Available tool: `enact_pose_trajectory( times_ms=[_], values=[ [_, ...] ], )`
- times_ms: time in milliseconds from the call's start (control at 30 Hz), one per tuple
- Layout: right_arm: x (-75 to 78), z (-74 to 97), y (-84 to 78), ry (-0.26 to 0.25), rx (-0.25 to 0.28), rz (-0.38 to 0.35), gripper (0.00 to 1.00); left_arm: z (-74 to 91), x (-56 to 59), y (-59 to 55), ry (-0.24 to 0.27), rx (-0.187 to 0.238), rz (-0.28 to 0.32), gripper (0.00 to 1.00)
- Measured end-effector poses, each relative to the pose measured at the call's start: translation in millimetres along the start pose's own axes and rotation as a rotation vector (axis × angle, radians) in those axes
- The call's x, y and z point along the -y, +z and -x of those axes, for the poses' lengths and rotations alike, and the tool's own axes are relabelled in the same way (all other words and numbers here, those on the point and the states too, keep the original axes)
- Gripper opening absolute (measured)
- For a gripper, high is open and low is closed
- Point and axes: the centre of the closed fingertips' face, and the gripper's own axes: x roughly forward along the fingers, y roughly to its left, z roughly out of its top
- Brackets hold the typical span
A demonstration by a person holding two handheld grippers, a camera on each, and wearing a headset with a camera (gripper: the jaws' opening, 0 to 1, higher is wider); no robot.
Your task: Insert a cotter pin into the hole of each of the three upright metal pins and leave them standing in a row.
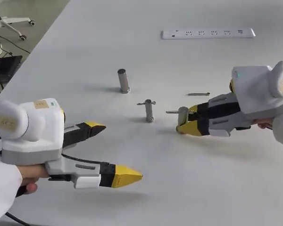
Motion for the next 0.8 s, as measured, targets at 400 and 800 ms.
enact_pose_trajectory(
  times_ms=[400,800],
  values=[
    [15.1,-0.3,-4.4,0.014,0.008,0.019,0.07,4.0,0.8,-4.5,0.032,-0.02,0.009,0.95],
    [19.0,-6.8,0.8,-0.022,0.043,0.026,0.08,3.3,3.3,-7.0,0.042,-0.028,0.026,0.94]
  ],
)
